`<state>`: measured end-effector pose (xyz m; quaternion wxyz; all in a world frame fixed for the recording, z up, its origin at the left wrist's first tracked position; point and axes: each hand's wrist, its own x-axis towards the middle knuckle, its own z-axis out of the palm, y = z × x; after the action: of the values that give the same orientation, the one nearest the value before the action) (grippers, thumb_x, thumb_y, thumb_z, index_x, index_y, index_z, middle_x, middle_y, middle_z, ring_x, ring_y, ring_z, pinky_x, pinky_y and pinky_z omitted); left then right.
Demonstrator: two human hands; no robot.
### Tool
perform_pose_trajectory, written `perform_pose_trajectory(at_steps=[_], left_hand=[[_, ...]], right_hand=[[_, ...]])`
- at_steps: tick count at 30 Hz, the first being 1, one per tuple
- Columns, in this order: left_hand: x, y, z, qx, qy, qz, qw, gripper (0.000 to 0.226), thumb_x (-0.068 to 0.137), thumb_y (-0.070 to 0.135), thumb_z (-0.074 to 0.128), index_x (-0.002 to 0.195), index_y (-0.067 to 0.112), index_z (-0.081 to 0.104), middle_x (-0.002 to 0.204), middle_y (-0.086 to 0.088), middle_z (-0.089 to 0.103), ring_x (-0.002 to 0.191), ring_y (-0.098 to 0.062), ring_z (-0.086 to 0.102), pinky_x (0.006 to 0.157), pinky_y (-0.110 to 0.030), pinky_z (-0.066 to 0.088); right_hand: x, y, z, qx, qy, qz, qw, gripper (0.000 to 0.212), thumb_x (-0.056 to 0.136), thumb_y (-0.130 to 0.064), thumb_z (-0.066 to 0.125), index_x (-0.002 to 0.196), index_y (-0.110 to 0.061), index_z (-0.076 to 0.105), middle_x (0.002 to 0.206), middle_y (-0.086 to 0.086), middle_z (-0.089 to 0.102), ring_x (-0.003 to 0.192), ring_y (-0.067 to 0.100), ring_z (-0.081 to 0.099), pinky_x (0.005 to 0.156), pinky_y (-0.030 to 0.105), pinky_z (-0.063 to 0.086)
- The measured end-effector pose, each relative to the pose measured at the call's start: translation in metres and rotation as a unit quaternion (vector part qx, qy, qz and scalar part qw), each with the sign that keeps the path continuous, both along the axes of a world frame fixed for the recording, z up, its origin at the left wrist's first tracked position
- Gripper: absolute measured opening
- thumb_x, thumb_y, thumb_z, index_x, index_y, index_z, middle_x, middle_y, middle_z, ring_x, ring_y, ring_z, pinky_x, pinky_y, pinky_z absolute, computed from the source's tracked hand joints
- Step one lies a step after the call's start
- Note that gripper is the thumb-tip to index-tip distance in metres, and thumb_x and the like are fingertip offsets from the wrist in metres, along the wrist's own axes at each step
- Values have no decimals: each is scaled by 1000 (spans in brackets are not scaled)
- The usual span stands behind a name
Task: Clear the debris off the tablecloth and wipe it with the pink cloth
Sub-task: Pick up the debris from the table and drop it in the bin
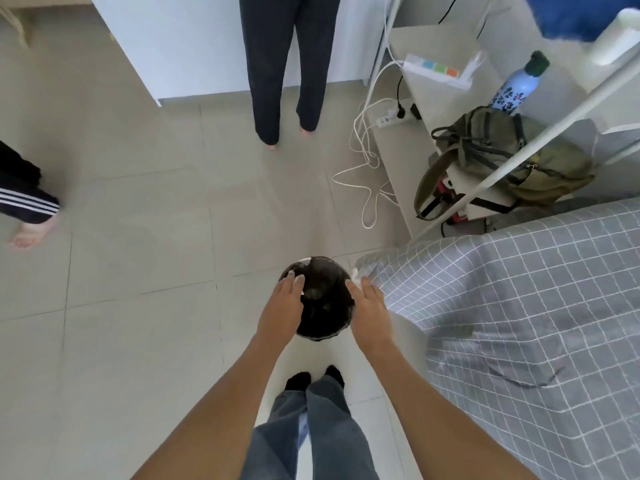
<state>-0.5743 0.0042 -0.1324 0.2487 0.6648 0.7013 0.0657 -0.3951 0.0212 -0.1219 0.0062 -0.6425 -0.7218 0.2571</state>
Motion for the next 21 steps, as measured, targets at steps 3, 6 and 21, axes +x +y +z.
perform_pose_trajectory(at_steps=[3,6,21], left_hand=[[7,9,-34,-27,-8,18,999,51,97,6,41,147,7,28,153,-14,28,137,-28,31,112,-32,28],[14,12,-70,-42,-11,22,999,48,96,4,46,143,1,36,151,-17,32,135,-31,36,110,-35,33],[19,35,-243,-91,-7,71,993,50,100,10,40,148,10,26,156,-11,23,141,-25,27,113,-31,26]], right_hand=[[-1,6,-37,-26,-3,4,1000,57,96,-3,49,147,-22,33,156,10,25,143,29,19,113,42,30],[2,11,-75,-54,3,2,999,57,97,-4,47,149,-21,32,157,10,23,143,29,20,114,42,31],[-5,49,-252,-83,-10,50,995,61,97,-8,51,150,-25,28,160,12,13,144,29,21,113,37,34]])
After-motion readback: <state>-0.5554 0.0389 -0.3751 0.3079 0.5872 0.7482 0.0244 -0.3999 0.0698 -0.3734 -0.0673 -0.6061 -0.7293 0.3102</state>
